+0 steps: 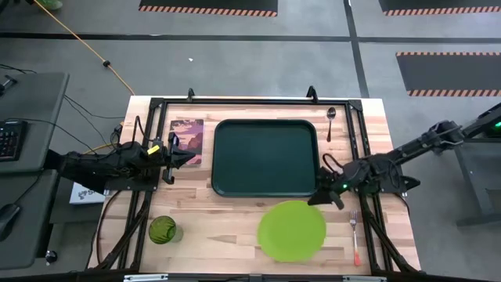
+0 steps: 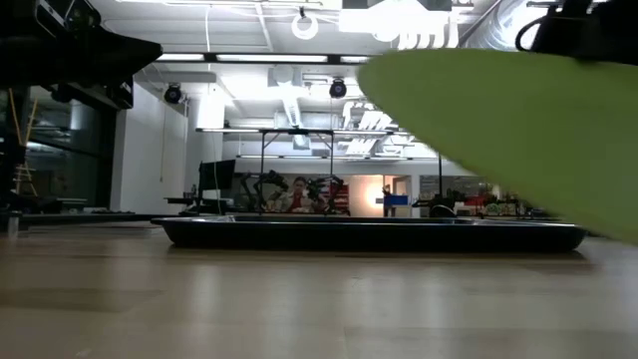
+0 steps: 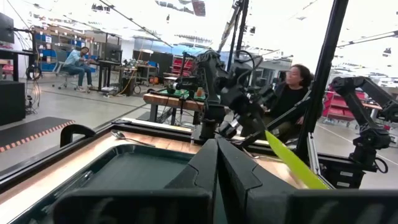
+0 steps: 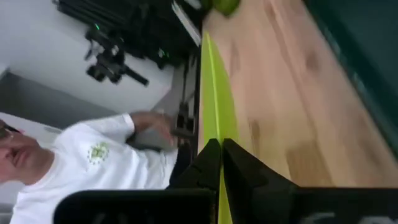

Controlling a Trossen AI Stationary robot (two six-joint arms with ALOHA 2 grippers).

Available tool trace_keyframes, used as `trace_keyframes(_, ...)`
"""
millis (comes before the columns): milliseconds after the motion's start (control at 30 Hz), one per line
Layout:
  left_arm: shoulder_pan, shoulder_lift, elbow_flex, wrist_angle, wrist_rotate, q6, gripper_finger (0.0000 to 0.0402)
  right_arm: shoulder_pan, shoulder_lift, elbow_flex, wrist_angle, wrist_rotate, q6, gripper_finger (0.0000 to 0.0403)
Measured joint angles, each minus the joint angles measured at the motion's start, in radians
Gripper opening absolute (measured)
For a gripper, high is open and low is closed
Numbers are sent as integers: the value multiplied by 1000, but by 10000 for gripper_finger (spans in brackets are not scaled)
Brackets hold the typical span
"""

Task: Pick and place plate/cup/fork/spoon on tray
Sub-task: Put the green plate on the black serving tray

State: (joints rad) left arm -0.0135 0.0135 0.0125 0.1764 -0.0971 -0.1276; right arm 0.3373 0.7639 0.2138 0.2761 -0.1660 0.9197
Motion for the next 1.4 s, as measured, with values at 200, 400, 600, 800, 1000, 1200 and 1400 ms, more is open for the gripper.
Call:
trace_keyframes(200, 0, 0, 0, 0, 0, 0, 3, -118, 0, 0, 96, 20, -120, 0)
trace_keyframes(400, 0, 0, 0, 0, 0, 0, 3, -237, 0, 1, 212, 128, -173, 1)
trace_keyframes(600, 0, 0, 0, 0, 0, 0, 3, -332, 8, 1, 218, 177, -179, 1)
trace_keyframes(800, 0, 0, 0, 0, 0, 0, 3, -384, 22, 1, 216, 154, -200, 1)
trace_keyframes(1000, 0, 0, 0, 0, 0, 0, 3, -384, 20, 1, 217, 147, -250, 0)
trace_keyframes(1200, 0, 0, 0, 0, 0, 0, 3, -384, 20, 1, 217, 147, -273, 0)
trace_keyframes(1400, 0, 0, 0, 0, 0, 0, 3, -384, 20, 1, 216, 150, -274, 0)
